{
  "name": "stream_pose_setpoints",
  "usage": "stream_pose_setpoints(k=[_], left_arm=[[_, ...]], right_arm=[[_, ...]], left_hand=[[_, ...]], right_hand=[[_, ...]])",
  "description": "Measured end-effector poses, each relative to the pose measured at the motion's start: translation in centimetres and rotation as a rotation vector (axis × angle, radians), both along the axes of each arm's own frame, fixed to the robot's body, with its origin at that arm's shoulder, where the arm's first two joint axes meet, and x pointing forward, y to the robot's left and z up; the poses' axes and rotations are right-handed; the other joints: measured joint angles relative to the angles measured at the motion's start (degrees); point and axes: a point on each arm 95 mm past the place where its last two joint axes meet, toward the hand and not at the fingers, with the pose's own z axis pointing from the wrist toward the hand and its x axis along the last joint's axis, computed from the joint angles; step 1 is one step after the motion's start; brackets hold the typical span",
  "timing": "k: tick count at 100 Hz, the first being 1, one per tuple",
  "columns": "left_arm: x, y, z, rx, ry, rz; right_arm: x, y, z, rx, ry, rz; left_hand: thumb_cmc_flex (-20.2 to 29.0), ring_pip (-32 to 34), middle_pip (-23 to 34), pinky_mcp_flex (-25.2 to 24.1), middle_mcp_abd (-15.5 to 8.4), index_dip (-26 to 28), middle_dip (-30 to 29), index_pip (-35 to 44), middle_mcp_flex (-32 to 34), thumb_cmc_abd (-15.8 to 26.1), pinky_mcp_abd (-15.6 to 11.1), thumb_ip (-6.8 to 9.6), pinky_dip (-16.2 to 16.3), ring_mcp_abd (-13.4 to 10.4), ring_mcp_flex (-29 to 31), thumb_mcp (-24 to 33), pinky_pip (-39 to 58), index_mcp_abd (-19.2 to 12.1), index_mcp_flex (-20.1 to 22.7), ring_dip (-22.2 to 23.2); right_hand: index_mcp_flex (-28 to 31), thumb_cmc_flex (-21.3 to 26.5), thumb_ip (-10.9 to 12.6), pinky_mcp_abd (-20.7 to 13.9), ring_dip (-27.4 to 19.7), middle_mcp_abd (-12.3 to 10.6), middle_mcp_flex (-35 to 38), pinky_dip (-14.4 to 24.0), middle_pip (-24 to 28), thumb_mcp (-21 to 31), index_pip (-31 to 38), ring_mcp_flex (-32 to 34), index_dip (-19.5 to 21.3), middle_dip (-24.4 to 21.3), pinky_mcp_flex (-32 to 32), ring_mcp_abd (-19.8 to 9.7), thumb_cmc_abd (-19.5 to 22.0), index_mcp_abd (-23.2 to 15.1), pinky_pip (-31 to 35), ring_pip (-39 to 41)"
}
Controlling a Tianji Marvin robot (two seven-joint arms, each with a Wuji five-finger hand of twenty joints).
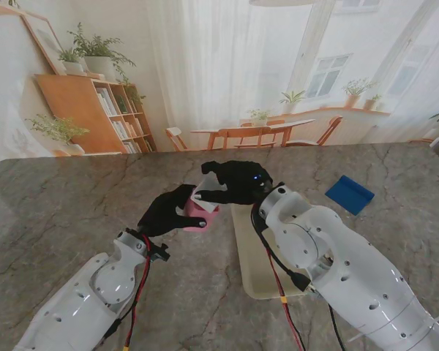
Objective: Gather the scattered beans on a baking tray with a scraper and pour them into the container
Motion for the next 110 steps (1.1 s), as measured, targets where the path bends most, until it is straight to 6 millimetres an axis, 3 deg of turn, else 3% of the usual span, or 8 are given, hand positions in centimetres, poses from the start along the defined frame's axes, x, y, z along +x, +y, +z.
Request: stream_pose_setpoints(k=[21, 44, 60, 64, 77, 87, 98, 110], left_arm=[[-0.1, 0.1, 0.1, -0.006, -0.006, 0.008], [-0.1, 0.2, 0.2, -0.012, -0.004, 0.007], [-0.2, 0.2, 0.2, -0.014, -0.003, -0.001], [-0.2, 0.2, 0.2, -0.016, -0.003, -0.004], [-0.2, 0.1, 0.2, -0.023, -0.003, -0.015], [-0.2, -0.1, 0.2, -0.025, -0.005, -0.026], [-0.3, -0.3, 0.1, -0.025, -0.007, -0.035], [-0.3, -0.4, 0.1, -0.024, -0.009, -0.041]], right_arm=[[-0.3, -1.4, 1.0, 0.027, -0.055, -0.044], [-0.4, -3.8, 2.2, 0.037, -0.098, 0.078], [-0.5, -4.5, 1.8, 0.001, -0.084, 0.248], [-0.3, -4.6, 1.6, -0.008, -0.086, 0.270], [0.1, -4.9, 1.3, -0.072, -0.098, 0.337], [0.3, -4.6, 1.3, -0.169, -0.132, 0.382], [0.7, -4.0, 1.3, -0.171, -0.134, 0.418], [1.1, -3.4, 1.2, -0.178, -0.159, 0.457]], left_hand=[[0.00, 0.00, 0.00, 0.00, 0.00, 0.00, 0.00, 0.00, 0.00, 0.00, 0.01, 0.00, 0.00, 0.00, 0.00, 0.00, 0.00, 0.00, 0.00, 0.00], [0.00, 0.00, 0.00, 0.00, 0.00, 0.00, 0.00, 0.00, 0.00, 0.00, 0.01, 0.00, 0.00, 0.00, 0.00, 0.00, 0.00, 0.00, 0.00, 0.00], [0.00, 0.00, 0.00, 0.00, 0.00, 0.00, 0.00, 0.00, 0.00, 0.00, 0.01, 0.00, 0.00, 0.00, 0.00, 0.00, 0.00, 0.00, 0.00, 0.00], [0.00, 0.00, 0.00, 0.00, 0.00, 0.00, 0.00, 0.00, 0.00, 0.00, 0.01, 0.00, 0.00, 0.00, 0.00, 0.00, 0.00, 0.00, 0.00, 0.00], [0.00, 0.00, 0.00, 0.00, 0.00, 0.00, 0.00, 0.00, 0.00, 0.00, 0.01, 0.00, 0.00, 0.00, 0.00, 0.00, 0.00, 0.00, 0.00, 0.00], [0.00, 0.00, 0.00, 0.00, 0.00, 0.00, 0.00, 0.00, 0.00, 0.00, 0.01, 0.00, 0.00, 0.00, 0.00, 0.00, 0.00, 0.00, 0.00, 0.00], [0.00, 0.00, 0.00, 0.00, 0.00, 0.00, 0.00, 0.00, 0.00, 0.00, 0.01, 0.00, 0.00, 0.00, 0.00, 0.00, 0.00, 0.00, 0.00, 0.00], [0.00, 0.00, 0.00, 0.00, 0.00, 0.00, 0.00, 0.00, 0.00, 0.00, 0.01, 0.00, 0.00, 0.00, 0.00, 0.00, 0.00, 0.00, 0.00, 0.00]], right_hand=[[-3.48, 5.01, 0.07, 4.78, -5.55, 5.87, -8.67, 1.68, -16.92, -4.67, -4.90, -12.83, -4.13, -7.68, -14.84, 6.83, 3.06, 2.22, -13.12, -22.59], [-11.62, 18.97, 2.47, 5.16, -12.63, 6.08, -18.75, -2.30, -24.33, -6.21, -7.70, -25.65, -4.86, -11.81, -27.41, 7.70, 0.82, 3.70, -27.87, -39.96], [-16.37, 14.80, 2.51, 2.19, -16.67, 5.60, -26.17, -7.22, -24.41, 20.24, -13.14, -32.25, -3.44, -14.63, -31.08, 6.83, -10.40, 4.91, -30.94, -42.06], [-16.29, 13.51, 2.51, 1.61, -17.35, 5.76, -28.11, -8.55, -24.34, 25.02, -15.28, -33.83, -6.30, -15.23, -31.92, 6.79, -12.72, 5.24, -31.06, -42.07], [-16.19, 11.15, 2.50, 0.83, -18.68, 7.21, -33.59, -12.69, -23.17, 31.51, -17.76, -38.03, -22.14, -16.60, -33.82, 6.90, -16.94, 6.91, -29.93, -40.88], [-16.18, 9.54, 2.51, 0.14, -18.69, 7.34, -34.48, -13.32, -21.24, 32.02, -17.80, -39.05, -25.33, -16.65, -34.37, 6.75, -18.19, 7.01, -28.39, -39.23], [-16.17, 8.83, 2.51, 0.11, -18.69, 7.34, -34.53, -13.33, -18.93, 33.20, -17.75, -39.06, -24.92, -16.65, -34.37, 6.76, -19.33, 7.01, -27.59, -37.53], [-16.19, 8.30, 2.50, -0.42, -18.69, 6.15, -32.61, -13.33, -15.91, 33.22, -16.19, -36.86, -12.75, -16.72, -32.78, 6.24, -19.35, 6.65, -25.88, -34.96]])
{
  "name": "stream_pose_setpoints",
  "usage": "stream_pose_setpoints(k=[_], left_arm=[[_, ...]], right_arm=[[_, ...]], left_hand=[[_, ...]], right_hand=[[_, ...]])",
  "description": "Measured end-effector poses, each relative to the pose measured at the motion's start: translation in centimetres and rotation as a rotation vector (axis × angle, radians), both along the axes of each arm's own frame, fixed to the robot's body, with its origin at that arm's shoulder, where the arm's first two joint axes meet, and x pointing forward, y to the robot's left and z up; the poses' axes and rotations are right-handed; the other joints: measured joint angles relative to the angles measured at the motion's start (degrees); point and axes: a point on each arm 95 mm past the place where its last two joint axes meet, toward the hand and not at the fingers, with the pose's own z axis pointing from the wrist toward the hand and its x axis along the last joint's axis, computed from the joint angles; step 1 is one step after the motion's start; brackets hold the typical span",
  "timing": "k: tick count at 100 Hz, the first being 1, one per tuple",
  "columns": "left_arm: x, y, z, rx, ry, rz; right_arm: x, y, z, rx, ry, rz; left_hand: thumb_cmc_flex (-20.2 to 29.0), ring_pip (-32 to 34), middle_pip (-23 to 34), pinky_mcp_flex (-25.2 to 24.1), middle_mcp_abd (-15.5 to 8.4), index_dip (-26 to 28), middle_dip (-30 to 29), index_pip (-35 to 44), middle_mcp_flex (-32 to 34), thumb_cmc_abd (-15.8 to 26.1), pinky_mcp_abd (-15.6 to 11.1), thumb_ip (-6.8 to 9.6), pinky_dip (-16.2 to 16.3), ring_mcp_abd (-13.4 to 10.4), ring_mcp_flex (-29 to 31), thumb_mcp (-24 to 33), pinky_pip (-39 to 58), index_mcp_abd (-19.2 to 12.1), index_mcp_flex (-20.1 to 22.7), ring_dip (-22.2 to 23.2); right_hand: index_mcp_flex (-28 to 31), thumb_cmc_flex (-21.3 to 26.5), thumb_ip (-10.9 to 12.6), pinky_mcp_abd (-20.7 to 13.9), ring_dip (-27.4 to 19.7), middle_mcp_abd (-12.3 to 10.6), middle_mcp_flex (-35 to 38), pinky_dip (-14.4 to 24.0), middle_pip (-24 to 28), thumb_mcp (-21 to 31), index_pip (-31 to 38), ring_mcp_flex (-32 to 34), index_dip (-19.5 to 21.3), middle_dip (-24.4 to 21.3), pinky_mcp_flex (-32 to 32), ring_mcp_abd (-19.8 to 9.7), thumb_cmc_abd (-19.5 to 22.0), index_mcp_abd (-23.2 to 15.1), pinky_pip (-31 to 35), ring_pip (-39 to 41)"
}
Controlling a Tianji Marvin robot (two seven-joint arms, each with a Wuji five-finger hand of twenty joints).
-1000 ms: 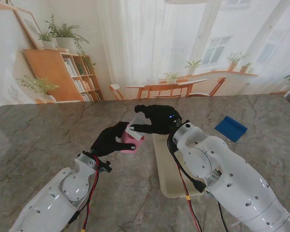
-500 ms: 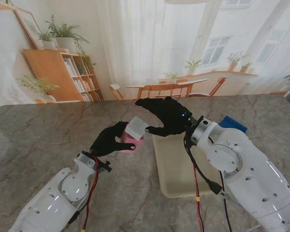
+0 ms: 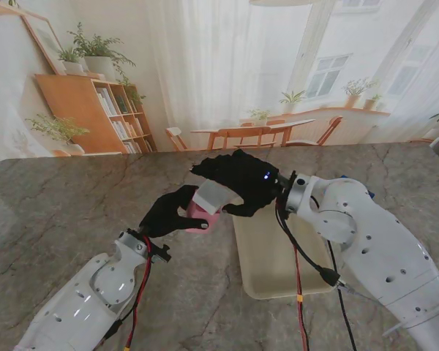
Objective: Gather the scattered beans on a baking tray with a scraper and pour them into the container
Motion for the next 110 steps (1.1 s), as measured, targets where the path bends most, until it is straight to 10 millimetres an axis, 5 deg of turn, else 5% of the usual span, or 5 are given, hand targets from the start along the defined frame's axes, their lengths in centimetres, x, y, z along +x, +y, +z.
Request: stream_pose_setpoints(k=[28, 55, 69, 87, 110], left_arm=[[-0.1, 0.1, 0.1, -0.003, -0.007, 0.009], [-0.2, 0.1, 0.1, -0.008, -0.012, 0.014], [-0.2, 0.1, 0.1, -0.009, -0.012, 0.017], [-0.3, 0.2, 0.2, -0.009, -0.011, 0.024], [-0.3, 0.4, 0.1, -0.006, -0.013, 0.039]], right_arm=[[0.5, 1.0, -0.8, -0.028, 0.003, 0.059], [0.7, 1.5, -1.2, 0.013, -0.075, 0.035], [0.9, 1.8, -1.5, 0.052, -0.079, 0.008], [1.0, 2.2, -2.0, 0.099, -0.092, -0.024], [1.1, 2.8, -2.5, 0.132, -0.091, -0.092]], left_hand=[[0.00, 0.00, 0.00, 0.00, 0.00, 0.00, 0.00, 0.00, 0.00, 0.00, 0.00, 0.00, 0.00, 0.00, 0.00, 0.00, 0.00, 0.00, 0.00, 0.00], [0.00, 0.00, 0.00, 0.00, 0.00, -0.56, 0.01, 0.00, 0.06, -0.02, 0.01, 0.00, 0.00, 0.00, 0.00, 0.00, 0.00, -0.11, 0.35, 0.00], [0.00, 0.00, 0.00, 0.00, 0.00, -0.61, 0.02, 0.00, 0.06, -0.02, 0.01, 0.00, 0.00, 0.00, 0.00, 0.00, 0.00, -0.11, 0.36, 0.00], [0.00, 0.00, 0.00, 0.00, 0.00, -0.63, 0.04, 0.00, 0.05, -0.03, 0.01, 0.00, 0.00, 0.00, 0.00, 0.00, 0.00, -0.12, 0.37, 0.01], [0.00, 0.00, 0.04, 0.00, 0.07, -1.28, 0.36, 0.00, 0.06, -0.03, 0.01, -0.01, 0.00, 0.03, 0.00, 0.00, 0.00, -0.13, 0.38, 0.11]], right_hand=[[-1.61, -0.65, 0.00, -0.77, 5.63, -4.89, 6.55, 1.36, 9.55, 0.02, 8.88, 7.35, 18.39, 7.46, 3.51, -4.28, -0.24, -3.68, 2.18, 10.90], [1.72, -2.34, -0.32, -2.08, 10.75, -12.12, 15.13, 2.75, 19.49, -0.17, 19.81, 15.45, 22.42, 13.95, 9.51, -10.03, -0.80, -10.43, 5.43, 23.14], [5.13, -4.03, -2.28, -2.56, 12.00, -12.79, 21.14, 2.81, 23.98, -3.18, 28.88, 22.37, 22.58, 14.65, 13.10, -13.63, -0.93, -14.28, 6.52, 26.04], [6.99, -6.58, -3.38, -3.99, 13.87, -12.92, 28.10, 3.42, 28.43, -5.70, 37.98, 29.38, 15.39, 14.65, 17.97, -16.30, -1.12, -14.69, 8.56, 29.63], [11.11, -8.99, -5.13, -5.72, 16.57, -13.43, 36.42, 5.47, 32.88, -9.09, 39.95, 38.44, 10.01, 14.64, 26.68, -18.82, -1.18, -15.71, 13.07, 36.76]])
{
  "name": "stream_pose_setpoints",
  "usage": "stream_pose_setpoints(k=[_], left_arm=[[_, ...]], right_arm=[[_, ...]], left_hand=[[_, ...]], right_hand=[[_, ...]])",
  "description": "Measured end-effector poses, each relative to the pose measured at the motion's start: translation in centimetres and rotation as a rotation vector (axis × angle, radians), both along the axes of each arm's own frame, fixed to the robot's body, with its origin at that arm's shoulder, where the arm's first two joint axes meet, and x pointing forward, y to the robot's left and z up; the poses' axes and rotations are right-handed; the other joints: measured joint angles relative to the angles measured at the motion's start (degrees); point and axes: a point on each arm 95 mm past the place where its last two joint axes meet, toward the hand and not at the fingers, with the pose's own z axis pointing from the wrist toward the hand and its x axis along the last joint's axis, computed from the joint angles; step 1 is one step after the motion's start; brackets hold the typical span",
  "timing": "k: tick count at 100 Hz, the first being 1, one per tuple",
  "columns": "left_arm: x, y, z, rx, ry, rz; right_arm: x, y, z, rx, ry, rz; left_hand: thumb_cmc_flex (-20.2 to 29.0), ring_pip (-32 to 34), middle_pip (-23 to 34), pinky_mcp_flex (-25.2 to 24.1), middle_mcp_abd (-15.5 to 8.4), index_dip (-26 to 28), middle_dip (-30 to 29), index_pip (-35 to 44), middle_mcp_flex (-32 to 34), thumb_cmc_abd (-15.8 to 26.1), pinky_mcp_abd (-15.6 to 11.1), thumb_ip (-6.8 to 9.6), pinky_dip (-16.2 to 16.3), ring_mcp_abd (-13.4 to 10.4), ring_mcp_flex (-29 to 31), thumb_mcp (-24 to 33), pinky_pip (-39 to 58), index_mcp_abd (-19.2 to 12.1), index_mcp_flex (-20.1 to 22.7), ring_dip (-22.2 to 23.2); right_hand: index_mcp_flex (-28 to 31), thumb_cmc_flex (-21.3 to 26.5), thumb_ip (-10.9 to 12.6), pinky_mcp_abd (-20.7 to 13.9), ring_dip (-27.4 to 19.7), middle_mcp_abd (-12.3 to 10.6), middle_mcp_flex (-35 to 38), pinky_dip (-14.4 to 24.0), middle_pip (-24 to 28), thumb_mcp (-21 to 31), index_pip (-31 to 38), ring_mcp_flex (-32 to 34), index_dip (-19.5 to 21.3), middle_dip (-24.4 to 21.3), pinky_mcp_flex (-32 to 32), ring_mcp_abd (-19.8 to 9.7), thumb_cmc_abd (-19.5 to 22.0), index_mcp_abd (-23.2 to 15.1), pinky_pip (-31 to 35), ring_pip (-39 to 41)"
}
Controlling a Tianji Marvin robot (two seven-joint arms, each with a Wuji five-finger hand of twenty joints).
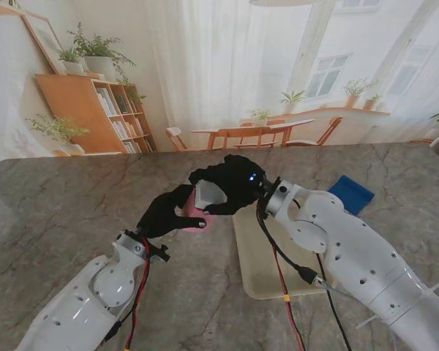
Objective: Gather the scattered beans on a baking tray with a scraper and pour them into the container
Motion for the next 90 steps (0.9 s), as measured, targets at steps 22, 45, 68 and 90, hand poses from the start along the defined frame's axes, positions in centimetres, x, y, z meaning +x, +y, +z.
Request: stream_pose_setpoints(k=[22, 45, 68, 90], left_arm=[[0.0, 0.1, 0.1, 0.002, 0.000, 0.010], [0.0, 0.2, 0.4, 0.002, -0.002, 0.018], [-0.2, 0.0, 0.5, 0.003, -0.002, 0.014], [-0.1, 0.0, 0.6, 0.002, -0.002, 0.016]], right_arm=[[0.0, 0.7, -0.5, 0.065, 0.028, -0.070], [-0.2, 1.2, -0.7, 0.116, 0.035, -0.140], [-0.7, 1.1, -0.2, 0.083, 0.108, -0.184], [-1.1, 0.4, 0.2, 0.109, 0.139, -0.200]], left_hand=[[0.00, 0.01, 0.05, 0.00, 0.08, -0.10, 0.10, 0.00, 0.01, 0.00, 0.00, 0.00, 0.00, 0.03, 0.01, 0.00, 0.00, 0.00, 0.02, 0.04], [0.00, 0.49, 0.10, 0.00, 0.16, -0.19, 0.12, 0.00, 0.34, 0.00, 0.00, 0.00, 0.00, 0.04, 0.06, 0.00, 0.00, 0.00, 0.05, 0.16], [0.00, 0.49, 0.10, 0.00, 0.16, -0.19, 0.12, 0.00, 0.40, 0.00, 0.00, 0.00, 0.00, 0.04, 0.06, 0.00, 0.00, 0.00, 0.13, 0.16], [0.00, 0.49, 0.10, 0.00, 0.15, -0.19, 0.12, 0.00, 0.41, 0.00, 0.00, 0.00, 0.00, 0.04, 0.06, 0.00, 0.00, 0.00, 0.13, 0.16]], right_hand=[[5.85, -1.28, 0.00, -1.34, 1.18, -0.06, 9.58, 2.14, 2.74, -3.80, -3.71, 10.37, -2.89, -0.01, 9.30, -1.33, 0.00, 3.27, 4.82, 6.73], [10.38, -2.93, 0.42, -1.90, 1.19, -0.82, 15.98, 2.23, 4.27, -8.58, -7.58, 16.95, -5.71, -0.01, 14.48, -1.70, 2.80, 8.19, 9.44, 10.05], [7.78, -2.97, 2.18, 4.22, 0.87, -3.09, 12.91, 2.28, 6.54, -22.90, -18.92, 8.22, -6.76, -0.16, 3.22, 3.52, 19.19, 9.85, 7.36, 7.74], [1.07, -5.92, 2.72, 10.52, 1.15, 5.01, 0.52, 5.79, -14.79, -24.49, -27.64, -4.75, -6.41, -2.86, -8.85, 12.33, 24.95, 9.57, -0.29, -2.52]])
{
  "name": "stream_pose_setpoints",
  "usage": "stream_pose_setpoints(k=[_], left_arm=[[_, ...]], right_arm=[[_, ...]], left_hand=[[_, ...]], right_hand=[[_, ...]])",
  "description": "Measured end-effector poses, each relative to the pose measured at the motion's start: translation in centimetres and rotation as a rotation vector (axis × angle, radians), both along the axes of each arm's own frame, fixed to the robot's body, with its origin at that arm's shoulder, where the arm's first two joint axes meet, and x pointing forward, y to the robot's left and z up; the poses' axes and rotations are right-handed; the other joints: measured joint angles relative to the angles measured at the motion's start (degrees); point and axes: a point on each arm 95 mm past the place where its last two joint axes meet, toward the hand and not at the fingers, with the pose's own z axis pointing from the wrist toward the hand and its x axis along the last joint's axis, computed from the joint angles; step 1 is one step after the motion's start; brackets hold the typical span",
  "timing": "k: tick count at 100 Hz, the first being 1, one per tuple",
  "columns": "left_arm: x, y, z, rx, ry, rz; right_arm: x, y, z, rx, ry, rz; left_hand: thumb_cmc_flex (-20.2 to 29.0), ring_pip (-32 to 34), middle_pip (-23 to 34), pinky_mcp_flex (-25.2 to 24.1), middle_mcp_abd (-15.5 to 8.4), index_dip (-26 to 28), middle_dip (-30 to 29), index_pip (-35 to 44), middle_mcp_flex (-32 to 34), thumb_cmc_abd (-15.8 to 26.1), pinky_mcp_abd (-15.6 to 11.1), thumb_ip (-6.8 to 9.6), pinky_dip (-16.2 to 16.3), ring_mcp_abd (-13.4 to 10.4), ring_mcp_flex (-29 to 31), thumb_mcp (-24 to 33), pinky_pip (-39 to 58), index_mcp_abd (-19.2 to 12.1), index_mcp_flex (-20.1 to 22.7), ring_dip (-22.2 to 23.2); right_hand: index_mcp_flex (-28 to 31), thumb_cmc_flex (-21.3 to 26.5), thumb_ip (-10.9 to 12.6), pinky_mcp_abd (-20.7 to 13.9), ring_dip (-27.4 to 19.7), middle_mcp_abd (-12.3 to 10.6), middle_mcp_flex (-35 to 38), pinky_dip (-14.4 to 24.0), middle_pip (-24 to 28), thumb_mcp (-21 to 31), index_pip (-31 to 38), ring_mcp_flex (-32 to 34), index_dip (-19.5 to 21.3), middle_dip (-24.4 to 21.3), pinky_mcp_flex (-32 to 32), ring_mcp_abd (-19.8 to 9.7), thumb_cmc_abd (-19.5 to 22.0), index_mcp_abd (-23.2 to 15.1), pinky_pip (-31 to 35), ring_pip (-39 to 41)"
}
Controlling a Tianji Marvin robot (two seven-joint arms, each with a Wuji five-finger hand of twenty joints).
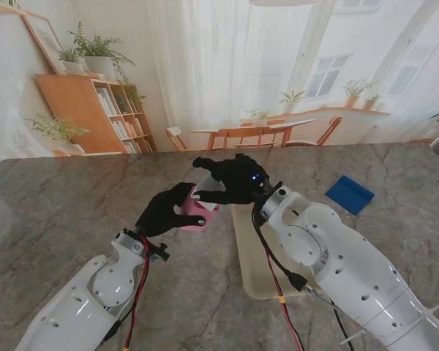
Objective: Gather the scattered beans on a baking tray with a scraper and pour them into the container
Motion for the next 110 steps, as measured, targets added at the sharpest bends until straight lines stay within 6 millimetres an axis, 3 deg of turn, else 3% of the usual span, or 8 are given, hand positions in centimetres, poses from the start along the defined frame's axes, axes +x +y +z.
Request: stream_pose_setpoints(k=[13, 23, 38, 56, 72, 89, 97, 110], left_arm=[[0.0, 0.0, 0.0, 0.001, 0.001, 0.000], [0.0, 0.0, 0.1, 0.002, 0.001, 0.001], [0.1, 0.1, 0.2, 0.002, -0.001, 0.004], [0.0, 0.1, 0.2, 0.000, -0.006, 0.004], [-0.1, 0.1, 0.3, 0.001, -0.011, 0.000], [-0.1, -0.1, 0.3, -0.002, -0.014, -0.008], [-0.2, -0.1, 0.3, -0.003, -0.015, -0.011], [-0.2, -0.2, 0.4, -0.006, -0.019, -0.013]], right_arm=[[-0.4, -0.4, 0.5, 0.004, 0.028, -0.015], [-0.5, -1.2, 1.1, 0.017, 0.010, -0.038], [-0.6, -2.8, 2.0, 0.017, -0.042, 0.027], [-1.2, -3.6, 2.2, -0.098, -0.076, 0.177], [-0.9, -4.0, 2.1, -0.167, -0.061, 0.250], [-0.3, -3.9, 2.2, -0.240, -0.066, 0.286], [0.0, -3.6, 2.1, -0.258, -0.077, 0.305], [0.4, -2.9, 2.0, -0.263, -0.108, 0.335]], left_hand=[[0.00, 0.00, 0.00, 0.00, 0.00, 0.00, 0.00, 0.00, 0.00, 0.00, 0.00, 0.00, 0.00, 0.00, 0.00, 0.00, 0.00, 0.00, 0.00, 0.00], [0.00, 0.00, 0.00, 0.00, 0.00, 0.00, 0.00, 0.00, 0.00, 0.00, 0.00, 0.00, 0.00, 0.00, 0.00, 0.00, 0.00, 0.00, 0.00, 0.00], [0.00, 0.00, 0.00, 0.00, 0.00, 0.00, 0.00, 0.00, 0.00, 0.00, 0.00, 0.00, 0.00, 0.00, 0.00, 0.00, 0.00, 0.00, 0.00, 0.00], [0.00, 0.00, 0.00, 0.00, 0.00, 0.00, 0.00, 0.00, 0.00, 0.00, 0.00, 0.00, 0.00, 0.00, 0.00, 0.00, 0.00, 0.00, 0.00, 0.00], [0.00, 0.00, 0.00, 0.00, 0.00, 0.00, 0.00, 0.00, 0.00, 0.00, 0.00, 0.00, 0.00, 0.00, 0.00, 0.00, 0.00, 0.00, 0.00, 0.00], [0.00, 0.00, 0.00, 0.00, 0.00, 0.00, 0.00, 0.00, 0.00, 0.00, 0.00, 0.00, 0.00, 0.00, 0.00, 0.00, 0.00, 0.00, 0.00, 0.00], [0.00, 0.00, 0.00, 0.00, 0.00, 0.00, 0.00, 0.00, 0.00, 0.00, 0.00, 0.00, 0.00, 0.00, 0.00, 0.00, 0.00, 0.00, 0.00, 0.00], [0.00, 0.00, 0.00, 0.00, 0.00, 0.00, 0.00, 0.00, 0.00, 0.00, 0.00, 0.00, 0.00, 0.00, 0.00, 0.00, 0.00, 0.00, 0.00, 0.00]], right_hand=[[-3.47, -0.54, 0.01, 1.28, -1.80, 5.20, -7.62, 1.38, -13.25, -2.06, -2.20, -7.56, 0.54, -2.99, -5.64, 4.04, 2.85, 0.14, -5.18, -11.80], [-4.85, 3.00, 0.58, 1.30, -6.01, 6.86, -13.21, 1.39, -20.67, -4.88, -3.58, -14.15, 1.21, -5.38, -11.38, 6.37, 4.08, 0.30, -11.24, -24.79], [-9.71, 7.96, 1.11, -0.09, -10.55, 7.36, -21.85, -0.70, -26.20, -5.76, -4.77, -23.19, 2.08, -7.50, -17.72, 7.08, 4.02, 1.91, -17.76, -36.65], [-12.99, 10.33, 1.69, -2.59, -13.57, 7.27, -29.75, -4.52, -26.55, -2.78, -10.73, -29.68, 3.42, -9.16, -20.88, 6.85, -3.66, 3.79, -19.99, -39.27], [-12.25, 13.64, 1.75, -3.43, -16.32, 7.38, -34.88, -9.19, -24.44, 3.86, -13.38, -33.55, -5.40, -11.09, -22.09, 6.82, -11.28, 5.28, -16.78, -38.48], [-12.20, 12.63, 1.77, -3.88, -17.67, 8.19, -38.32, -10.71, -20.74, 27.11, -13.54, -35.97, -13.47, -12.51, -22.25, 6.93, -20.76, 6.16, -13.67, -35.72], [-12.20, 12.69, 1.77, -4.22, -17.69, 8.21, -38.75, -10.71, -19.41, 33.26, -13.33, -35.97, -12.79, -13.06, -22.16, 6.93, -23.48, 6.17, -12.91, -34.54], [-12.48, 13.73, 1.77, -5.24, -17.69, 5.50, -35.14, -10.39, -14.55, 37.06, -10.37, -32.35, 2.22, -13.09, -18.46, 4.91, -25.36, 4.07, -10.72, -31.38]])
